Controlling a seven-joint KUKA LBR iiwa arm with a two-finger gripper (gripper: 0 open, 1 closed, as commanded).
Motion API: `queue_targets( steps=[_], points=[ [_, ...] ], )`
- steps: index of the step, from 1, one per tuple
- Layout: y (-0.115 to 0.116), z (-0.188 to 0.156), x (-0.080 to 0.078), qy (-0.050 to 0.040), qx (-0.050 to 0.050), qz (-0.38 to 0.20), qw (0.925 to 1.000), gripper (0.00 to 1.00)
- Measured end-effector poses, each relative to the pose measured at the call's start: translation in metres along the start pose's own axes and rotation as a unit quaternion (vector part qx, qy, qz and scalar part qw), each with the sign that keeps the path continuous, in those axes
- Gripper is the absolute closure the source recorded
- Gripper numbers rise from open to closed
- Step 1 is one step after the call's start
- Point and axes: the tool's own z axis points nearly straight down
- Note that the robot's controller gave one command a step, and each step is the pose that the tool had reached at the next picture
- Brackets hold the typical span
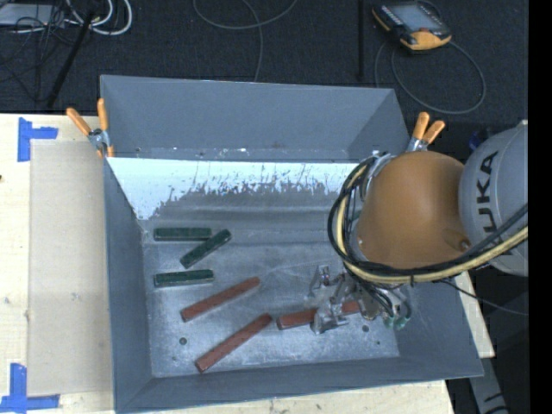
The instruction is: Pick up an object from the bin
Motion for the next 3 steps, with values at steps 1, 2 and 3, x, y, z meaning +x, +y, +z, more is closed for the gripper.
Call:
queue_targets(
  steps=[1, 2, 3],
  points=[
    [-0.017, 0.052, -0.003, -0.0032, 0.000, 0.021, 0.9998, 1.00],
    [-0.014, 0.071, -0.003, 0.0050, 0.000, 0.020, 0.9998, 1.00],
    [-0.013, -0.032, -0.005, -0.0002, 0.000, -0.011, 0.9999, 1.00]
  ],
)
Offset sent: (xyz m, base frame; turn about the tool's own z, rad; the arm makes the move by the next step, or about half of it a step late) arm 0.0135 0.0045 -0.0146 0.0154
